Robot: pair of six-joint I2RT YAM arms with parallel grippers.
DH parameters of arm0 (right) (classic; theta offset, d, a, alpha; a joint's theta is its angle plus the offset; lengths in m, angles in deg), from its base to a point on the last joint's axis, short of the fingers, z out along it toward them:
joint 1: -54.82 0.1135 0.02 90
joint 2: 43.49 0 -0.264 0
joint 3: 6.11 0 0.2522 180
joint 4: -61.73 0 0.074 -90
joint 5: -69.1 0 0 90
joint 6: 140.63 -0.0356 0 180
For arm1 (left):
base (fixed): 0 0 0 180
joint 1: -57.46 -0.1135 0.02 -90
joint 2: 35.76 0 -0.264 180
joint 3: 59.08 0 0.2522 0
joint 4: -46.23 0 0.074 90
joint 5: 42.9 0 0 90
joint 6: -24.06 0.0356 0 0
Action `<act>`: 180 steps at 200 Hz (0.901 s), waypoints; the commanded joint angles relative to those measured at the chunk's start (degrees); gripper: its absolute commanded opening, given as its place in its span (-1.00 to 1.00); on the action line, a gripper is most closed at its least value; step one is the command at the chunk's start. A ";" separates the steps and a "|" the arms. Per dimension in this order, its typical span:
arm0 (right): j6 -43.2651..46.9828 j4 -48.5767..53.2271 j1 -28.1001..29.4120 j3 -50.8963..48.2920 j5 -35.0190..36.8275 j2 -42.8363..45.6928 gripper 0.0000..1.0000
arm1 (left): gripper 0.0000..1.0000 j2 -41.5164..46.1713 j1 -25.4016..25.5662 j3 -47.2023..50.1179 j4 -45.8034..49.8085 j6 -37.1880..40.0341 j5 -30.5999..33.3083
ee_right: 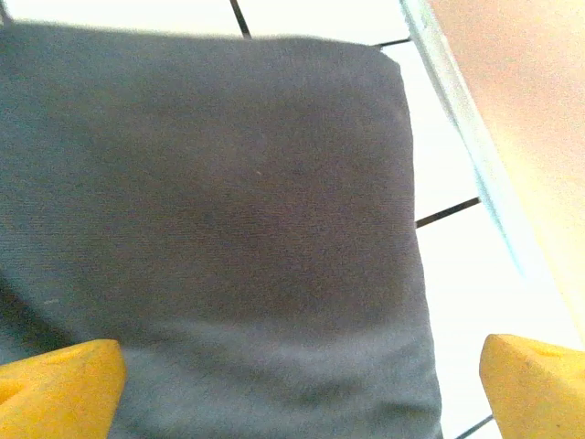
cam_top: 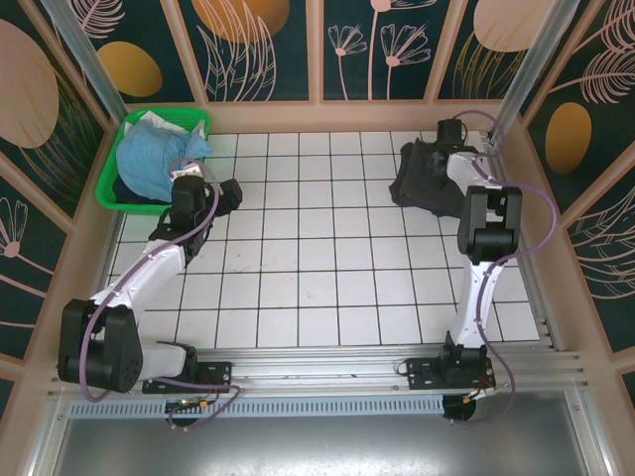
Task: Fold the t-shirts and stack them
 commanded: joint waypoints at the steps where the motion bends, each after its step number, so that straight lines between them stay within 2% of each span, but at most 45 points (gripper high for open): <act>1: -6.49 4.35 5.48 -0.66 2.22 8.67 0.98 | 0.82 1.77 -0.35 1.28 -0.54 0.40 -0.53; 13: -11.58 3.74 6.53 -4.79 0.00 11.67 0.98 | 0.83 2.35 -0.35 1.81 -0.72 0.48 -0.71; 27: -17.78 0.03 6.63 -11.73 -6.36 15.63 0.98 | 0.85 2.67 -0.37 2.42 -0.88 0.51 -0.30; 71: -30.89 -23.58 3.34 -38.43 -25.15 28.88 0.98 | 0.92 1.80 -0.37 2.90 -0.80 1.01 0.26; 85: -33.03 -27.60 1.67 -42.34 -26.70 30.14 0.98 | 0.95 1.46 -0.37 3.02 -1.07 1.01 -0.08; 109: -34.50 -29.96 -2.18 -43.79 -29.20 28.38 0.98 | 0.97 1.23 -0.33 3.36 -1.07 1.09 -0.62; 137: -35.06 -30.21 -6.99 -40.97 -33.86 22.66 0.95 | 0.97 1.34 -0.41 3.91 -0.64 1.44 0.40; 180: -32.55 -24.53 -11.23 -30.49 -33.00 13.21 0.71 | 0.97 1.89 -0.37 3.81 1.25 2.79 3.38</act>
